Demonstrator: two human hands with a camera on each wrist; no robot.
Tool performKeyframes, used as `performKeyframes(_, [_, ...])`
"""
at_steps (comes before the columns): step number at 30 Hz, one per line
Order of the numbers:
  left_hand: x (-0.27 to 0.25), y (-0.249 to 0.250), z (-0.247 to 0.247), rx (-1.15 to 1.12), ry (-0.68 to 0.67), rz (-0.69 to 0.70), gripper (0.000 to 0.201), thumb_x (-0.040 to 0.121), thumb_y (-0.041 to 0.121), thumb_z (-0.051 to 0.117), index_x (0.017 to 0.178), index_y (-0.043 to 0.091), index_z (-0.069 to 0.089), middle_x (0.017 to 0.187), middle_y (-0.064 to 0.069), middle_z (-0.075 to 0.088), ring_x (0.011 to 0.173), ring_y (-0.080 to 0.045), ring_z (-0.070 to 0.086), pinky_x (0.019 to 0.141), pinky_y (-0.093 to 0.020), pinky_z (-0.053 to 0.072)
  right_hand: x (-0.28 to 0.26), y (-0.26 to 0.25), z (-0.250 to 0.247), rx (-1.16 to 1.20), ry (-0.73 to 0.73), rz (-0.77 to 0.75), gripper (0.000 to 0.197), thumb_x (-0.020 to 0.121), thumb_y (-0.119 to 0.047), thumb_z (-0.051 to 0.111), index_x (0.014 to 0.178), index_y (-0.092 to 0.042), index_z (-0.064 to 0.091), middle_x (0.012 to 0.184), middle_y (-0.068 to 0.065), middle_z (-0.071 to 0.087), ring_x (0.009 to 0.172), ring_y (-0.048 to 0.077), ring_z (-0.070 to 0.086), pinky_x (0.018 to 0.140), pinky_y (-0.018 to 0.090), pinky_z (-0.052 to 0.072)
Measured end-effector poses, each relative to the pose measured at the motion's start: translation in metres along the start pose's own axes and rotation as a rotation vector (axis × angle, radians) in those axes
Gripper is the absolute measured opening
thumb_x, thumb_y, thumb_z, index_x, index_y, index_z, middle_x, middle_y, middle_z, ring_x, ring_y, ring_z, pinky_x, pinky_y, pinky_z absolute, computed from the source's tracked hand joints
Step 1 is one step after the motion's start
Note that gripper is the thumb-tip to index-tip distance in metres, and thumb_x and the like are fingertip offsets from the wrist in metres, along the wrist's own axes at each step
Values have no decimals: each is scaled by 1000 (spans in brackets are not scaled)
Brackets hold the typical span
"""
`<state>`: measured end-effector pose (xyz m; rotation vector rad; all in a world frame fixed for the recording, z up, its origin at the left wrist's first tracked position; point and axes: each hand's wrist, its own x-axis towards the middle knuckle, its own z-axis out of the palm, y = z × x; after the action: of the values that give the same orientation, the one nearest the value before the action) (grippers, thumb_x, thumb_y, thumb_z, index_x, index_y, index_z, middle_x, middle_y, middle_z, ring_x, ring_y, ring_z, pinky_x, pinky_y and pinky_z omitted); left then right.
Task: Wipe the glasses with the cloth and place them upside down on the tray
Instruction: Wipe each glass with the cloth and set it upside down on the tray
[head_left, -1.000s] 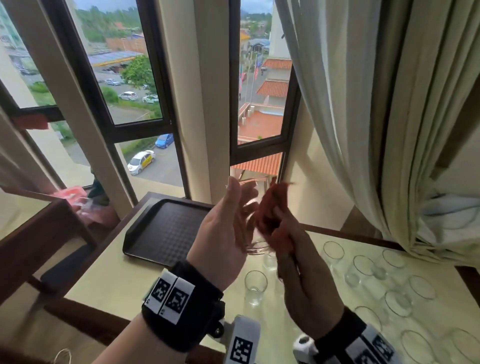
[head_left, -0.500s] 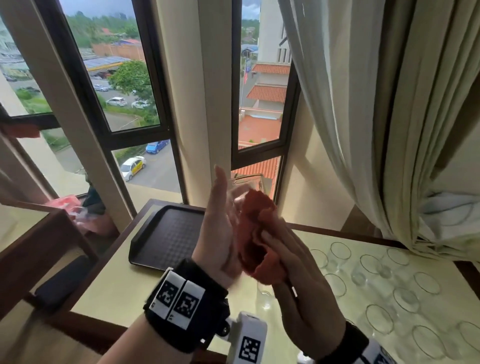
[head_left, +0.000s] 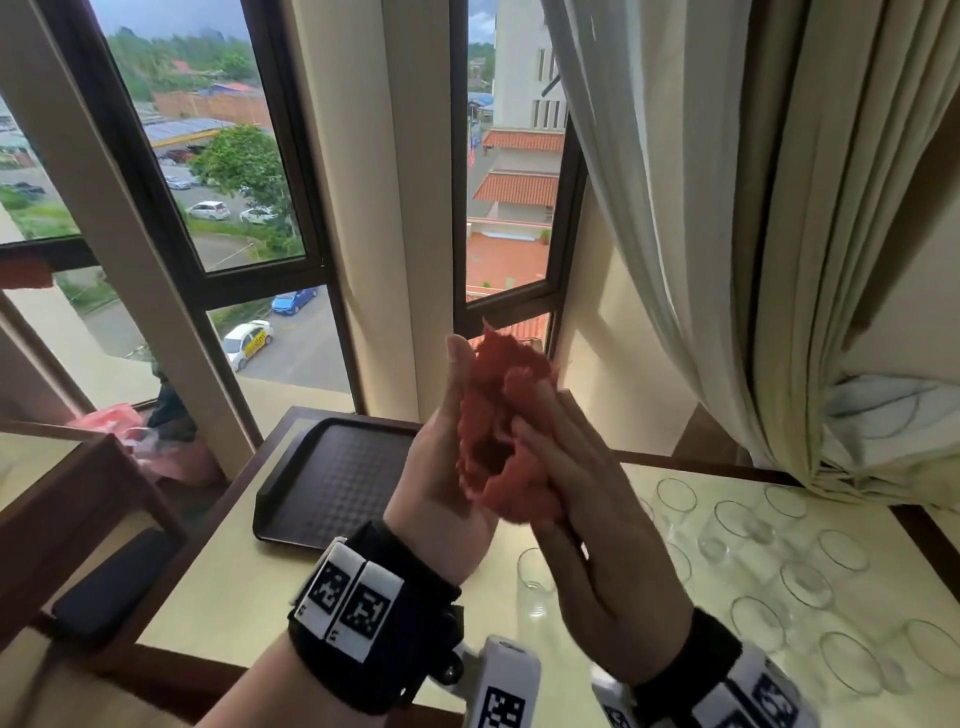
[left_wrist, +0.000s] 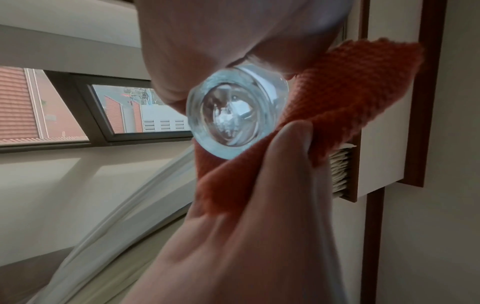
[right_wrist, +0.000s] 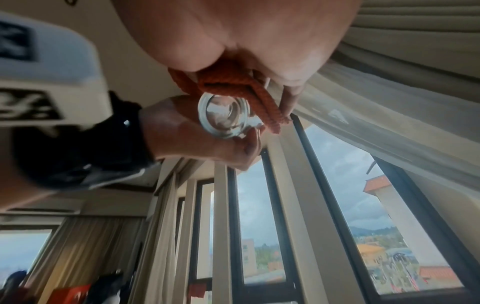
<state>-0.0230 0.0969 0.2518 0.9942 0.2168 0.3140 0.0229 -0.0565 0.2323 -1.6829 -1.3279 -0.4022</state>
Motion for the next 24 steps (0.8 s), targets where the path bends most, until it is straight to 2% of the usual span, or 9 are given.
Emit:
performKeyframes(4, [1, 12, 2, 3, -2, -9, 90, 73, 87, 66, 126, 14, 72, 123, -29, 63, 109, -40, 64, 113, -67, 47, -32, 12, 13, 62, 35, 90, 49, 112, -31, 42, 160, -20, 41, 164, 0, 45, 149, 24, 46, 111, 57, 48])
performKeyframes(6, [2, 10, 6, 40, 12, 10, 80, 79, 84, 59, 123, 20, 74, 114, -25, 62, 104, -38, 62, 105, -61, 54, -30, 16, 14, 164, 96, 265, 49, 112, -43, 38, 159, -31, 41, 127, -13, 68, 114, 3, 62, 91, 41, 57])
performKeyframes(8, [0, 5, 12, 78, -21, 31, 65, 85, 77, 48, 109, 26, 80, 95, -11, 67, 93, -32, 64, 87, -49, 61, -18, 16, 9, 244, 138, 383, 48, 109, -40, 40, 155, -29, 47, 94, -24, 65, 79, -4, 59, 73, 21, 50])
performKeyframes(9, [-1, 2, 16, 87, -36, 50, 62, 86, 76, 46, 103, 27, 82, 90, -8, 68, 88, -29, 64, 81, -44, 60, -10, 16, 6, 286, 156, 401, 45, 110, -35, 41, 154, -27, 49, 95, -24, 67, 80, -3, 62, 73, 17, 49])
performKeyframes(11, [1, -1, 23, 95, -43, 86, 66, 89, 80, 51, 106, 24, 80, 88, -4, 65, 81, -21, 60, 76, -34, 54, 6, 11, -2, 357, 179, 389, 46, 110, -24, 40, 155, -23, 47, 123, -21, 71, 114, 3, 67, 94, 22, 52])
performKeyframes(14, [7, -3, 26, 90, -14, 71, 75, 90, 81, 57, 125, 16, 72, 103, -8, 61, 91, -27, 54, 90, -36, 47, 18, 0, -8, 272, 153, 203, 43, 110, -17, 40, 151, -25, 48, 155, -5, 54, 143, 19, 53, 115, 36, 44])
performKeyframes(18, [6, 4, 6, 83, 1, 33, 37, 109, 50, 50, 116, 19, 67, 94, 3, 76, 80, -11, 76, 72, -26, 64, -3, -2, 1, 37, 30, 31, 49, 107, -18, 44, 156, -9, 44, 171, 7, 33, 159, 33, 27, 123, 57, 34])
performKeyframes(21, [4, 14, 6, 71, 9, -3, 80, 87, 81, 56, 123, 12, 68, 116, -27, 70, 98, -33, 71, 95, -53, 63, -26, 7, 11, 34, 24, 62, 49, 112, -29, 40, 158, -13, 41, 171, 2, 32, 156, 33, 35, 118, 59, 40])
performKeyframes(24, [6, 16, 12, 80, 56, 55, 79, 77, 89, 55, 120, 26, 75, 136, -33, 56, 109, -42, 59, 111, -74, 46, -29, 15, 16, 136, 75, 217, 46, 113, -43, 36, 155, -28, 45, 163, -1, 45, 119, 37, 66, 97, 58, 55])
